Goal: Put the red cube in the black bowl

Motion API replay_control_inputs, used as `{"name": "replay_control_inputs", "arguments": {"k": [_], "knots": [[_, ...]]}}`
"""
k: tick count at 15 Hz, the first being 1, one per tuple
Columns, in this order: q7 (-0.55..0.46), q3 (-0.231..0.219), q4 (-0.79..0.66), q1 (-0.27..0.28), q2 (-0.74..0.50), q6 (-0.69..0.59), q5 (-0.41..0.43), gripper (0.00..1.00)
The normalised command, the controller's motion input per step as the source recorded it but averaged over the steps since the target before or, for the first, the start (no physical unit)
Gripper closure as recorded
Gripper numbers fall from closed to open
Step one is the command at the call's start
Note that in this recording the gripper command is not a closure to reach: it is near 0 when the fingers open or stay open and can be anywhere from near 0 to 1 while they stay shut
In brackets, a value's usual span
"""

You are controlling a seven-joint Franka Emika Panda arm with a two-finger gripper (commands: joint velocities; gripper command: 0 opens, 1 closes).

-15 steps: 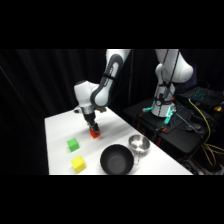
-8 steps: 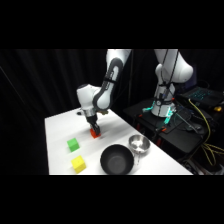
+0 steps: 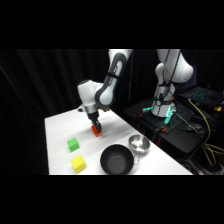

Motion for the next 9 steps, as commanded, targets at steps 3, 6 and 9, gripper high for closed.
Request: {"name": "replay_control_inputs", "arguments": {"k": [3,6,9], "knots": [[0.22,-0.133,-0.16,0.185,-0.58,-0.43,-0.163,1.00],[0.18,-0.097,-0.01,0.187,-0.41,-0.41,-0.148,1.00],[0.16,-0.031,0.06,0.188,-0.24,-0.28,-0.074,1.00]]}}
